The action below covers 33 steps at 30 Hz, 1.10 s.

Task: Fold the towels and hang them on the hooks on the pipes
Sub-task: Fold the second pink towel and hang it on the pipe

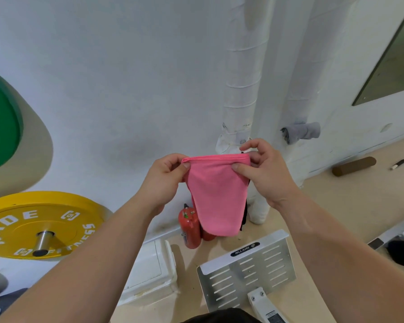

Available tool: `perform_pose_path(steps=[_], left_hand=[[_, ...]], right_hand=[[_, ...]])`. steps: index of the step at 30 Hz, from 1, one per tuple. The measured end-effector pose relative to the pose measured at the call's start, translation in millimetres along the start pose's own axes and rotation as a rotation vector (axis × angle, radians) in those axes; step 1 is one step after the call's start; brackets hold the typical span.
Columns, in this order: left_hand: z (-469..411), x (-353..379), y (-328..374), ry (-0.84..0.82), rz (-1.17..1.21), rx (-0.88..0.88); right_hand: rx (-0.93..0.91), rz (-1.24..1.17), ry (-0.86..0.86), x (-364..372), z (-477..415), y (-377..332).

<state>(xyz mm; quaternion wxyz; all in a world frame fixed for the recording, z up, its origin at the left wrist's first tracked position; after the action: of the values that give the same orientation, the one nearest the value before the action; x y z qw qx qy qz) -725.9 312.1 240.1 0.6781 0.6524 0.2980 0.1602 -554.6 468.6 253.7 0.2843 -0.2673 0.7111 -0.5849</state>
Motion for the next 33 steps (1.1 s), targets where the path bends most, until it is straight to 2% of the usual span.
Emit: perform_pose_path(steps=[3, 6, 10, 12, 15, 19, 21, 28, 33], left_hand=[[-5, -2, -2, -0.043, -0.027, -0.036], [-10, 10, 7, -0.146, -0.19, -0.044], [-17, 40, 32, -0.286, -0.45, 0.066], [-19, 51, 41, -0.298, -0.542, 0.122], [-23, 54, 48, -0.227, -0.514, 0.165], [-32, 38, 50, -0.079, -0.466, 0.173], [-37, 22, 49, 0.01, -0.461, 0.18], [-42, -39, 3, 0.198, -0.397, 0.058], [-30, -65, -41, 0.264, -0.366, -0.037]], right_hand=[[0.039, -0.049, -0.006, 7, 3, 5], [0.037, -0.046, -0.049, 15, 4, 6], [0.025, 0.017, -0.11, 24, 5, 5], [0.017, 0.034, -0.093, 21, 4, 6], [0.085, 0.036, -0.136, 16, 2, 23], [0.254, 0.503, -0.321, 17, 10, 79], [0.34, 0.578, -0.36, 14, 19, 105], [0.442, 0.507, -0.309, -8, 36, 140], [0.524, 0.234, -0.129, -32, 42, 150]])
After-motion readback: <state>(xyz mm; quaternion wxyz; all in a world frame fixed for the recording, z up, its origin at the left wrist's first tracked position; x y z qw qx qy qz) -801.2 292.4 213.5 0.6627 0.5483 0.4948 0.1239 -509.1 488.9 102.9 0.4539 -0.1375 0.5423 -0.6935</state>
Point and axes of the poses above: each hand's wrist, its own z-axis away from the middle knuckle, its own x-axis out of the palm, y = z × x, the point moved 8 cm from there along -z, towards the middle knuckle, and after that the axes turned 2 degrees about -y, right-handed, at the moved point
